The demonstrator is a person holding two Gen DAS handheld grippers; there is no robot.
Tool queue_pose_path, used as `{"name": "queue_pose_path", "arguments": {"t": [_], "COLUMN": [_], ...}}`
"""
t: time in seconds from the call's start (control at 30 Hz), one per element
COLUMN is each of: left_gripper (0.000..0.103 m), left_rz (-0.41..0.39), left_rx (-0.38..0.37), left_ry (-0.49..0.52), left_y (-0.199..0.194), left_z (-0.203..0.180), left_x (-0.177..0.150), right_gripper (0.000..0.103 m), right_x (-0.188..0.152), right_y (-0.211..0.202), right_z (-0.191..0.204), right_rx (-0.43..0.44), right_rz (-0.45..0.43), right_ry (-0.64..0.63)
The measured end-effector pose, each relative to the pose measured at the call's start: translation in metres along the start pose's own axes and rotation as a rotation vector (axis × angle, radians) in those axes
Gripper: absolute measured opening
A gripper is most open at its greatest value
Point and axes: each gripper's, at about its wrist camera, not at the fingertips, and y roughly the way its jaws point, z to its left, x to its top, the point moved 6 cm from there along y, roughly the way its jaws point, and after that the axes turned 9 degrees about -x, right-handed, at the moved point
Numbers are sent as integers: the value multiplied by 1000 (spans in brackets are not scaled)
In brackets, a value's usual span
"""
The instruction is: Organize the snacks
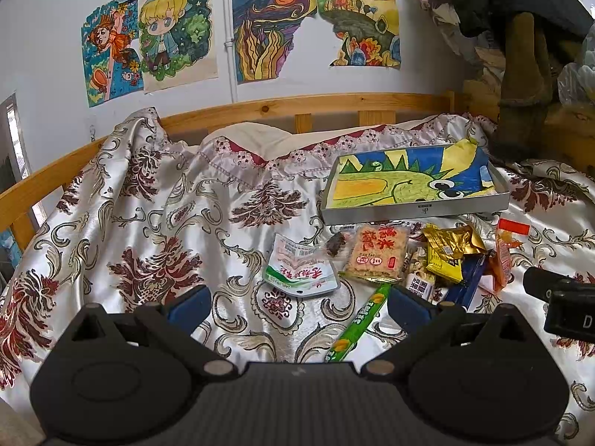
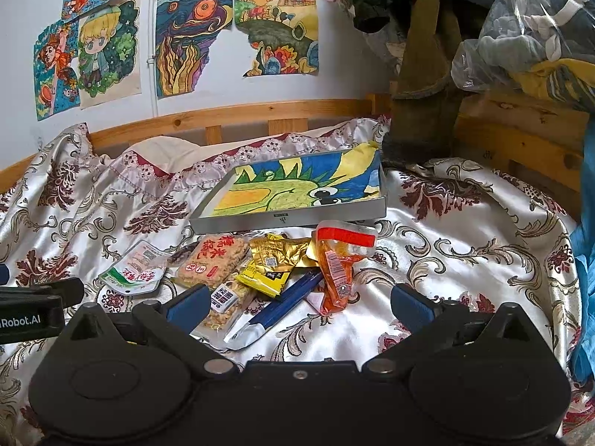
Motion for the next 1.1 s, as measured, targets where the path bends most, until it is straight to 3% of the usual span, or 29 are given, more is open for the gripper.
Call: {"name": "queue_pose_path", "arguments": {"t": [0.43, 0.57, 0.73, 0.87, 0.97, 1.1], "left_gripper": [103, 103, 103, 103, 103, 103], "left_rz": [14, 65, 181, 294, 327, 353], "left_rx": [7, 20, -26, -111, -139, -158], "left_ry": [2, 9, 17, 29, 110, 333], "left_y": [3, 5, 16, 39, 60, 91], "left_z": [3, 6, 15, 20, 17, 4], "left_x": [-8, -6, 6, 16, 22, 20], "right_gripper": [102, 102, 102, 103, 103, 103], "right_x": [2, 2, 10, 24, 35, 36], "right_y": [-1, 4, 18, 32, 44, 73], "right_z": [1, 0, 1, -6, -8, -6], "right_rx": [0, 10, 157, 264, 315, 389], "right_rz": [1, 43, 173, 196, 179, 233], "right_ry": [0, -6, 34, 72, 59, 115]}}
